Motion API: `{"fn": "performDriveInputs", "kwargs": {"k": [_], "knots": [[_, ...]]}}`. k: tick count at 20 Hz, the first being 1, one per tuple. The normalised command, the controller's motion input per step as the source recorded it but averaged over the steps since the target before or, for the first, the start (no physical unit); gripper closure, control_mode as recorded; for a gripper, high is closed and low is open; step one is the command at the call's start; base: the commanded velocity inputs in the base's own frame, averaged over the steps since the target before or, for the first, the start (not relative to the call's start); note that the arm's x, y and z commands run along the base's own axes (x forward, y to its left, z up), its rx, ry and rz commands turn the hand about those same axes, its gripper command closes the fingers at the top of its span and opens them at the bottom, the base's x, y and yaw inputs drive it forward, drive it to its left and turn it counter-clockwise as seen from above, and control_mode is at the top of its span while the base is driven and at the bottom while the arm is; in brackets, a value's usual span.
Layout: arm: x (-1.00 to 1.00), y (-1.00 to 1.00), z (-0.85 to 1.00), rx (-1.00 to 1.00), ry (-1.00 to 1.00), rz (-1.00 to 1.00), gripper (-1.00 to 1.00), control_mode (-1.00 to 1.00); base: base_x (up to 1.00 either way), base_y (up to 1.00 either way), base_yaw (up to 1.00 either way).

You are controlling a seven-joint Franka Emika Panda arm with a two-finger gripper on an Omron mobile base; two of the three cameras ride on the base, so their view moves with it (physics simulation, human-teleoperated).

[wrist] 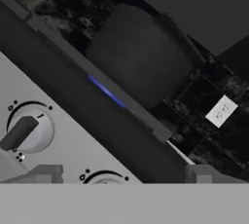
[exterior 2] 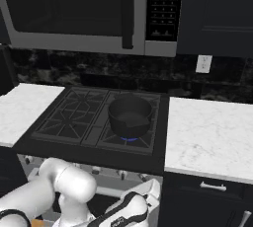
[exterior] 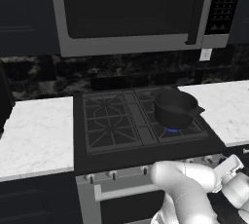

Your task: Turn off the front right burner of the stove.

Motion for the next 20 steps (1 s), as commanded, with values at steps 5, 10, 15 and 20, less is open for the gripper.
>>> {"fn": "performDriveInputs", "kwargs": {"k": [5, 10, 15, 20], "knots": [[0.15, -0.22, -0.35, -0.07, -0.07, 0.02, -1.00, -1.00, 0.00, 0.00, 0.00], [0.05, -0.21, -0.36, -0.04, -0.05, 0.02, -1.00, -1.00, 0.00, 0.00, 0.00], [0.32, -0.04, -0.02, 0.00, 0.00, 0.00, -1.00, -1.00, 0.00, 0.00, 0.00], [0.37, 0.00, 0.00, 0.00, 0.00, -0.02, -1.00, -1.00, 0.00, 0.00, 0.00]]}}
